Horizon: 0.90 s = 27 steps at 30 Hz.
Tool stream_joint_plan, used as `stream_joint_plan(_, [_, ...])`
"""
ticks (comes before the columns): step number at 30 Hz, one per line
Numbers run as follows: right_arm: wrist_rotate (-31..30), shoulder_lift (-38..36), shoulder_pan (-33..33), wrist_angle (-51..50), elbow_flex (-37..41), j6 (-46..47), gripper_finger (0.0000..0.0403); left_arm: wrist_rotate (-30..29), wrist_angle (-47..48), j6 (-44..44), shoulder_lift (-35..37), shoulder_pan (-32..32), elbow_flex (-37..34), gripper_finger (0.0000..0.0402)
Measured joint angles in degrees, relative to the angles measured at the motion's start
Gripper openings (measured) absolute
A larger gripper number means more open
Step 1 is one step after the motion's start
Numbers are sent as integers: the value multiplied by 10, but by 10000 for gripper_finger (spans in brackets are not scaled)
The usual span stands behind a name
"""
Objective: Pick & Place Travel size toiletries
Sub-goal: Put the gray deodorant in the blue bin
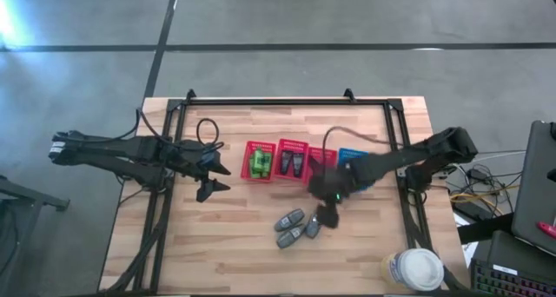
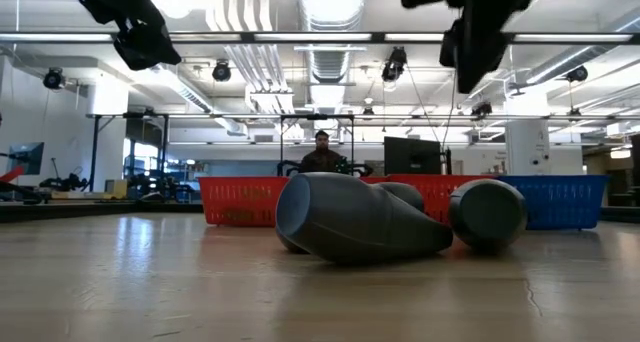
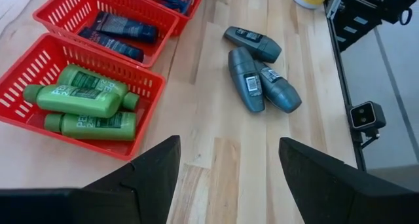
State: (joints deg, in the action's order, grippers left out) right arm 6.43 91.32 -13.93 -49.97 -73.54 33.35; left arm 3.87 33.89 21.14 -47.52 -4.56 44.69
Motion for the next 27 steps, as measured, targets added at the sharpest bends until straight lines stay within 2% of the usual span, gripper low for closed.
stream_joint_plan(3, [0,35,-44,-47,-37,-43,241,11,0,23,-3,0,0,264])
stream_joint_plan(5, [-14,61,-69,-87,-65,-117,247,18,0,51,-4,0,0,264])
stream_joint_plan(10, [-137,118,-112,-170,-120,-328,268,10,-5,135,-12,0,0,264])
stream_joint_plan(12, [-160,129,-115,-174,-120,-397,278,-6,-17,178,-18,0,0,264])
stream_joint_plan(15, [-122,131,-112,-133,-97,-490,294,-32,-44,218,-31,0,0,264])
stream_joint_plan(19, [-63,128,-109,-76,-57,-568,312,-50,-67,259,-52,0,0,264])
stream_joint_plan(27, [-55,115,-106,51,1,-634,340,-51,-68,289,-91,0,0,264])
